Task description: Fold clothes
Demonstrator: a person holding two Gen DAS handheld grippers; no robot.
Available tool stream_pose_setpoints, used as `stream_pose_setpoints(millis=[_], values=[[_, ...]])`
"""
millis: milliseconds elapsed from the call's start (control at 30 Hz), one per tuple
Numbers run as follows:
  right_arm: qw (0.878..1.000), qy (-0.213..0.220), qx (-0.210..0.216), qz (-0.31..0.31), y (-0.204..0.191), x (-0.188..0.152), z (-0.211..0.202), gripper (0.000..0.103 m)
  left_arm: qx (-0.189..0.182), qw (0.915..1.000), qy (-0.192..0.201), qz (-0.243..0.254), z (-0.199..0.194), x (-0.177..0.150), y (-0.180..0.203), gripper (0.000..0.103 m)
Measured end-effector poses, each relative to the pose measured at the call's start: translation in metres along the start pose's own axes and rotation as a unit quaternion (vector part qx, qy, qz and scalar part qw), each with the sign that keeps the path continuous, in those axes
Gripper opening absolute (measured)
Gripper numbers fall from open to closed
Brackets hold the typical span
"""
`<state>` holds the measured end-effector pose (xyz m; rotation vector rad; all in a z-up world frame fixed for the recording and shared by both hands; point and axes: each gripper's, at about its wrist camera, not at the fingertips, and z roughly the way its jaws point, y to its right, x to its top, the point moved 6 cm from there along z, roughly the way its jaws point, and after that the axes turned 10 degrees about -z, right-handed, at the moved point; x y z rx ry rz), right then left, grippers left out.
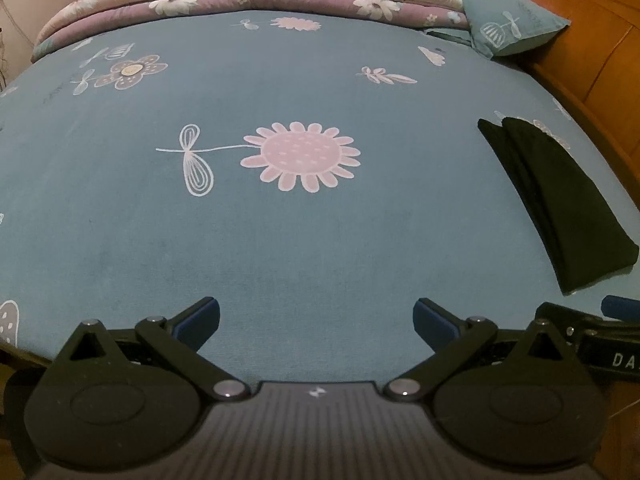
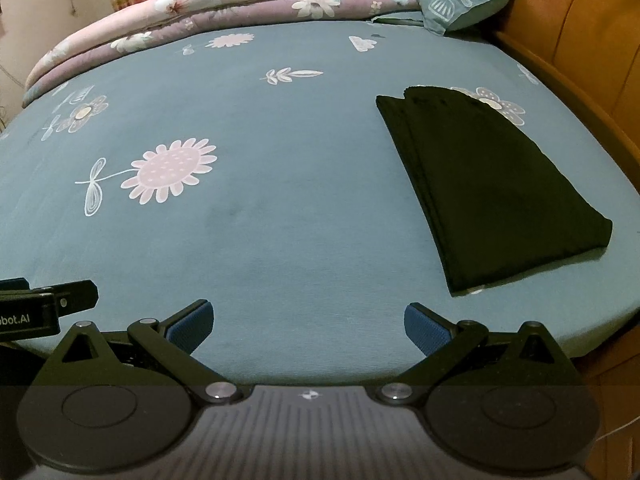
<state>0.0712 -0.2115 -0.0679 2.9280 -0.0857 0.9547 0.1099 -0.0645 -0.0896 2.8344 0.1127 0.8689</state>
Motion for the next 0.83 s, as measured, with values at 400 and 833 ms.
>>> stream_pose_setpoints(millis=[400, 833], values=[[1.000, -0.001, 0.010, 0.001, 0.0004, -0.0013, 0.0026, 0.103, 0.010, 0.9999, 0.008, 0.001, -0.0006, 0.0004, -0.0013, 0.102], [1.000, 0.000, 0.012, 0.004, 0.0010, -0.0014, 0.0023, 0.103, 0.005, 0.9997, 0.022, 0.012, -0.0050, -0.0004, 0.0024, 0.102]])
